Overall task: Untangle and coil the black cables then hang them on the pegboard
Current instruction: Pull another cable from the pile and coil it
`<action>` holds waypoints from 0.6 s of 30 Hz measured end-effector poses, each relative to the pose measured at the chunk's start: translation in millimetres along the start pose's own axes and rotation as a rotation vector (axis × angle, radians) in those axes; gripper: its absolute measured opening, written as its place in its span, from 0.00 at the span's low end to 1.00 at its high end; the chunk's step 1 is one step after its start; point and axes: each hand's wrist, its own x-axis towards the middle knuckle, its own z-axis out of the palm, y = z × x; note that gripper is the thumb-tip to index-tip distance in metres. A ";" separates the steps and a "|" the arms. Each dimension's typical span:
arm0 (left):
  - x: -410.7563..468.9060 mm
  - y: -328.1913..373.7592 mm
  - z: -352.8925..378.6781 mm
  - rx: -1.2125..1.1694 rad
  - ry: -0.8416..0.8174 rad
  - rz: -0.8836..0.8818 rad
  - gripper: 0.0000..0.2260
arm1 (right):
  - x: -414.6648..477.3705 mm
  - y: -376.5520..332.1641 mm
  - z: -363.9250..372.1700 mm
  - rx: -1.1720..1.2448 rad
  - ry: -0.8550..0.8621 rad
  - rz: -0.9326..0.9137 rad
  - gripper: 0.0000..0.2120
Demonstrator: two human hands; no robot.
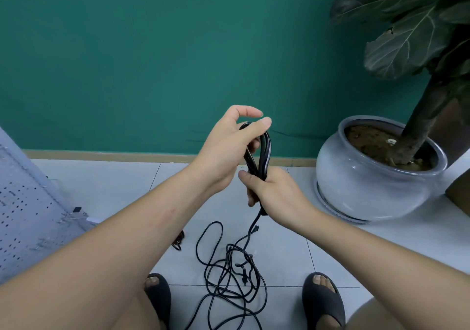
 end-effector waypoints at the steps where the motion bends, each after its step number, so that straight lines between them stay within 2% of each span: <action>1: 0.2 -0.6 -1.2 0.005 -0.019 0.005 0.13 | 1.1 0.3 -2.8 0.008 0.000 -0.003 0.27; 5: -1.8 -13.8 -0.5 -0.092 -0.074 -0.060 0.13 | 6.3 1.7 -19.1 0.146 0.041 -0.014 0.23; 7: -4.1 -31.8 2.5 0.044 -0.135 -0.112 0.12 | 9.2 2.3 -28.4 0.194 0.079 -0.035 0.24; 9: -8.7 -54.5 6.2 0.284 -0.248 -0.178 0.07 | 11.4 2.9 -36.1 0.215 0.109 -0.076 0.26; 11: -14.1 -77.4 10.0 0.472 -0.359 -0.257 0.09 | 12.5 1.7 -43.3 0.280 0.128 -0.095 0.26; 13: -21.2 -95.9 16.0 0.562 -0.429 -0.332 0.12 | 12.4 -0.6 -50.7 0.341 0.163 -0.104 0.24; 16: -30.5 -127.6 23.9 0.623 -0.440 -0.371 0.07 | 10.9 -4.9 -60.9 0.420 0.231 -0.125 0.23; 18: -38.0 -143.4 25.6 0.651 -0.448 -0.414 0.08 | 9.1 -10.3 -65.0 0.512 0.282 -0.152 0.23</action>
